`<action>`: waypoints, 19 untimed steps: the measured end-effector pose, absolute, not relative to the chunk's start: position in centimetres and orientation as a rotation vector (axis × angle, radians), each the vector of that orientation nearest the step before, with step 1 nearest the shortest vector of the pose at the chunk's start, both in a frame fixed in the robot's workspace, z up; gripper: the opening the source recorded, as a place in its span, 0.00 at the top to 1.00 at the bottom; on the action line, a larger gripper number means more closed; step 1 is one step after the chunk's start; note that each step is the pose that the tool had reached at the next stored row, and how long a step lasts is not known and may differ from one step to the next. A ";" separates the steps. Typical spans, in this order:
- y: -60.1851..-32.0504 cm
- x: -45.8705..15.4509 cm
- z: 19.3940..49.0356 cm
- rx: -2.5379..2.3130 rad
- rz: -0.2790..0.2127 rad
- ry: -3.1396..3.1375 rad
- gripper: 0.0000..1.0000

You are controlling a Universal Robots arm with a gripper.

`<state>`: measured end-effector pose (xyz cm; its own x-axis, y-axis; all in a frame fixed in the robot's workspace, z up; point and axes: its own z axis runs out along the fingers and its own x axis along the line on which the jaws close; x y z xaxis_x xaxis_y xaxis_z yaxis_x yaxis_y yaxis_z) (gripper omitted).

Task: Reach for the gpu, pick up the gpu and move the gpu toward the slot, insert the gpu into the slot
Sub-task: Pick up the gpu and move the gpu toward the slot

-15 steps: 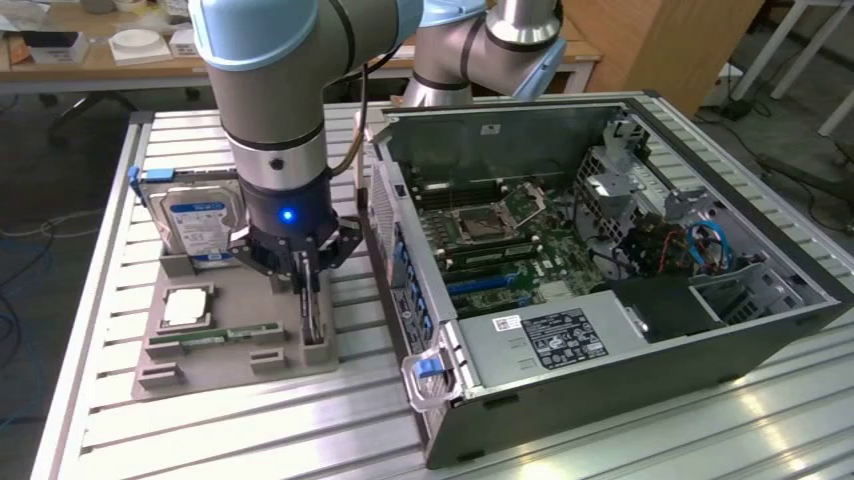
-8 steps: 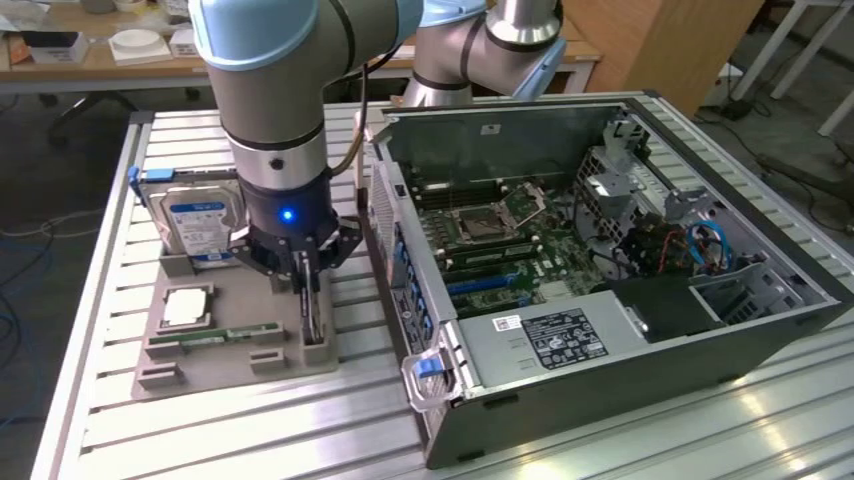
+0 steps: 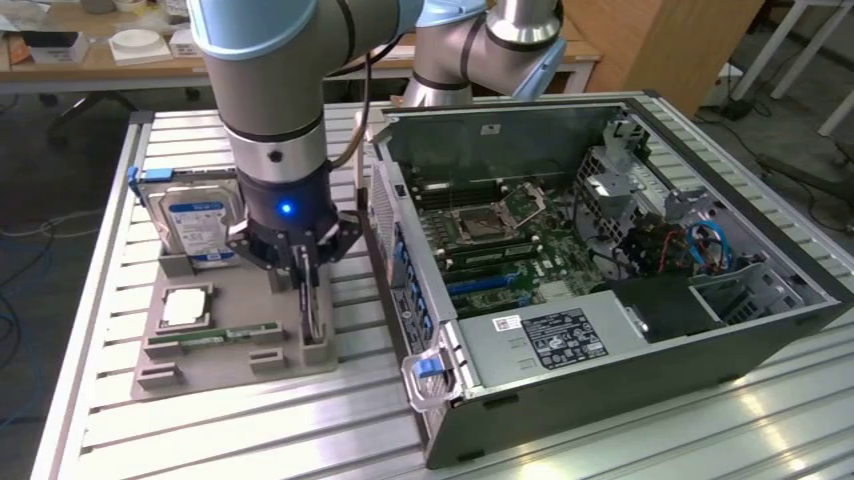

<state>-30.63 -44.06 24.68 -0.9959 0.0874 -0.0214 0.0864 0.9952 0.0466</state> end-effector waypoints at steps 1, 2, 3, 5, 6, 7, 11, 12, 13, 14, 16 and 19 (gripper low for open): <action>-44.1 -30.6 24.8 0.136 0.071 3.114 0.74; -44.1 -30.6 24.9 0.136 0.071 3.114 0.74; -44.1 -30.6 24.9 0.136 0.071 3.114 0.74; -44.1 -30.6 25.0 0.136 0.071 3.114 0.74; -44.1 -30.6 25.1 0.136 0.071 3.114 0.74; -44.1 -30.6 25.1 0.136 0.071 3.114 0.74; -44.1 -30.6 25.2 0.136 0.071 3.115 0.74; -44.1 -30.6 25.2 0.136 0.071 3.114 0.74; -44.1 -30.6 25.3 0.136 0.071 3.115 0.74; -44.1 -30.6 25.4 0.136 0.071 3.115 0.74; -44.1 -30.6 25.5 0.136 0.071 3.114 0.74; -44.1 -30.6 25.9 0.136 0.071 3.114 0.74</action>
